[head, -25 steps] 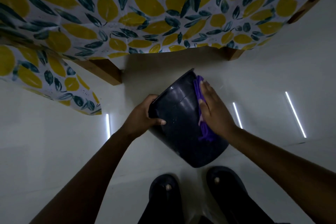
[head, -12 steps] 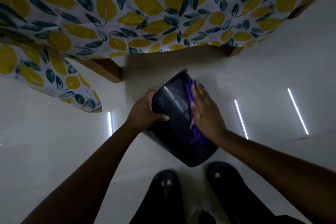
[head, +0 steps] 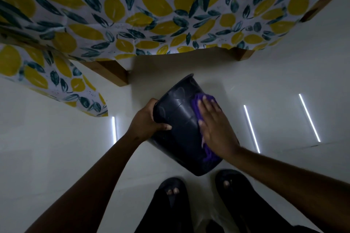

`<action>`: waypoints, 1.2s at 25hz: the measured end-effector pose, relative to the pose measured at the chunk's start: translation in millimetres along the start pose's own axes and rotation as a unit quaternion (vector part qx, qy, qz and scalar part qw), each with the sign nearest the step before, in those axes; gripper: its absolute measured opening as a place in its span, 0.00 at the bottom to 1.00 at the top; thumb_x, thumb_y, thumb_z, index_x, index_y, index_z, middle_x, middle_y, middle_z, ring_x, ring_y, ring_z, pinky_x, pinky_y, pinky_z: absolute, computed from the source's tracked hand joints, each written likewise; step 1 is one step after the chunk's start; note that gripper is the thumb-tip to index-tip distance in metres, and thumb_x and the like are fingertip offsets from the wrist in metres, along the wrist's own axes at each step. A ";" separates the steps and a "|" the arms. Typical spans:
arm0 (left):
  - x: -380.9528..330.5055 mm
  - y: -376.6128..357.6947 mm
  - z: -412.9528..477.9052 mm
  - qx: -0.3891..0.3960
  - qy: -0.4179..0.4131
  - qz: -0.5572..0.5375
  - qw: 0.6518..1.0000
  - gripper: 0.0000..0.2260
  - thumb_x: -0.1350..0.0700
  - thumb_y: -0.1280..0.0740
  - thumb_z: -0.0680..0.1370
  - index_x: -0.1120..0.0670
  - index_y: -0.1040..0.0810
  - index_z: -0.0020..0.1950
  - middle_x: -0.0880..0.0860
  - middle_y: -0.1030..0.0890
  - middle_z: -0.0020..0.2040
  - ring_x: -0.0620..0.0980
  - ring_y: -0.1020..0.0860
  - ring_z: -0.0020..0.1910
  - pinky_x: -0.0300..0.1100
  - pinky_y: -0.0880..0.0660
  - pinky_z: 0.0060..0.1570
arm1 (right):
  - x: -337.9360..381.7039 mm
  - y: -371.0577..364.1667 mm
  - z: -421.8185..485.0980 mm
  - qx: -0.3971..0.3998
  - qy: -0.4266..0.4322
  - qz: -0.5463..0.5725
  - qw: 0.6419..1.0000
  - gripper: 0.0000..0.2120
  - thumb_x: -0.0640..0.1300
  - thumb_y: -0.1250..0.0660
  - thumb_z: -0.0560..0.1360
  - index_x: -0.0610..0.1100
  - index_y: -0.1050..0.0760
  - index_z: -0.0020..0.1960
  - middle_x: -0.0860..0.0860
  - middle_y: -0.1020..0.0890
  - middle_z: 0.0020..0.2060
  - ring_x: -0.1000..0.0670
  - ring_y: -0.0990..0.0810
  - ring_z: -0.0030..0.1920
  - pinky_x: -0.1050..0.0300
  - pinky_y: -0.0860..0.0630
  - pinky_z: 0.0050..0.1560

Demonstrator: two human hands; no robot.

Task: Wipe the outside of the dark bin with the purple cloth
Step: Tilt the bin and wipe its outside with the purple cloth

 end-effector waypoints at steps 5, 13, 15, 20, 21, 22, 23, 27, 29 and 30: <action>-5.3 4.7 1.3 -0.027 -0.006 -0.052 0.998 0.26 0.57 0.20 0.65 0.49 0.30 0.57 0.44 0.22 0.51 0.41 0.23 0.49 0.32 0.26 0.43 | 24.4 12.6 12.6 -0.040 0.097 -0.094 0.990 0.29 0.51 0.50 0.81 0.51 0.56 0.79 0.51 0.51 0.79 0.44 0.50 0.78 0.45 0.48 0.75; -24.4 21.0 36.1 0.006 -0.036 0.014 0.999 0.37 0.54 0.19 0.62 0.52 0.33 0.65 0.47 0.24 0.57 0.49 0.24 0.58 0.43 0.24 0.53 | 31.4 15.1 24.1 -0.060 0.091 -0.155 0.982 0.31 0.54 0.45 0.80 0.50 0.52 0.79 0.48 0.47 0.79 0.41 0.47 0.78 0.43 0.44 0.73; -32.8 20.1 37.8 -0.028 -0.051 0.014 0.998 0.37 0.55 0.19 0.61 0.53 0.34 0.64 0.48 0.24 0.58 0.48 0.25 0.58 0.45 0.24 0.54 | 41.3 13.7 32.0 -0.058 0.100 -0.148 0.982 0.30 0.53 0.46 0.80 0.50 0.52 0.79 0.48 0.47 0.79 0.42 0.48 0.78 0.43 0.45 0.74; -18.1 19.6 29.1 -0.037 -0.048 -0.004 0.998 0.34 0.57 0.19 0.63 0.52 0.35 0.62 0.46 0.25 0.56 0.47 0.25 0.55 0.39 0.26 0.50 | -5.6 32.9 88.6 -0.051 -0.034 0.020 0.998 0.28 0.54 0.51 0.80 0.47 0.46 0.78 0.45 0.38 0.77 0.43 0.38 0.75 0.44 0.36 0.73; -17.1 20.0 27.5 -0.039 -0.047 -0.011 0.998 0.33 0.57 0.20 0.63 0.51 0.35 0.61 0.46 0.25 0.56 0.48 0.25 0.55 0.39 0.26 0.50 | -21.1 34.3 77.7 -0.054 -0.056 0.026 0.997 0.28 0.53 0.51 0.80 0.47 0.46 0.78 0.45 0.38 0.76 0.43 0.36 0.75 0.44 0.35 0.72; -17.5 19.4 25.9 -0.037 -0.047 -0.014 0.998 0.32 0.58 0.20 0.64 0.50 0.35 0.60 0.47 0.25 0.56 0.48 0.25 0.55 0.39 0.26 0.50 | -27.7 29.4 56.9 -0.049 -0.058 0.003 0.997 0.28 0.53 0.51 0.80 0.47 0.46 0.78 0.45 0.39 0.77 0.43 0.37 0.75 0.44 0.35 0.72; -18.0 19.2 24.4 -0.036 -0.046 -0.014 0.998 0.32 0.59 0.20 0.63 0.49 0.36 0.59 0.47 0.25 0.56 0.48 0.25 0.56 0.39 0.26 0.50 | -18.0 23.2 33.7 -0.041 -0.031 -0.032 0.998 0.28 0.53 0.51 0.80 0.48 0.48 0.78 0.46 0.40 0.77 0.43 0.40 0.76 0.42 0.35 0.72; -17.0 19.4 25.0 -0.027 -0.055 -0.014 0.998 0.32 0.59 0.20 0.64 0.49 0.36 0.59 0.48 0.25 0.57 0.49 0.25 0.57 0.39 0.25 0.51 | 60.2 8.8 32.3 -0.031 0.158 -0.133 0.978 0.29 0.52 0.50 0.80 0.52 0.53 0.79 0.49 0.47 0.79 0.42 0.48 0.78 0.42 0.46 0.74; -17.0 19.5 25.6 -0.028 -0.053 -0.017 0.998 0.32 0.58 0.20 0.65 0.50 0.35 0.61 0.49 0.25 0.59 0.49 0.26 0.58 0.42 0.24 0.53 | 52.6 22.7 73.8 -0.035 0.102 -0.084 0.991 0.27 0.53 0.51 0.81 0.51 0.51 0.79 0.49 0.46 0.79 0.44 0.47 0.78 0.43 0.44 0.75; -15.9 19.8 25.7 -0.030 -0.049 -0.017 0.998 0.32 0.58 0.20 0.65 0.51 0.35 0.62 0.50 0.25 0.60 0.48 0.26 0.58 0.43 0.24 0.55 | 32.3 29.8 84.4 -0.040 0.040 -0.025 0.998 0.27 0.53 0.53 0.81 0.50 0.50 0.79 0.49 0.44 0.79 0.44 0.46 0.78 0.42 0.41 0.75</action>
Point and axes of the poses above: each hand's wrist, its own z-axis towards the middle knuckle, its own y-axis out of the back of the hand, x = y × z, the point moved 9 cm from there along z, towards the middle knuckle
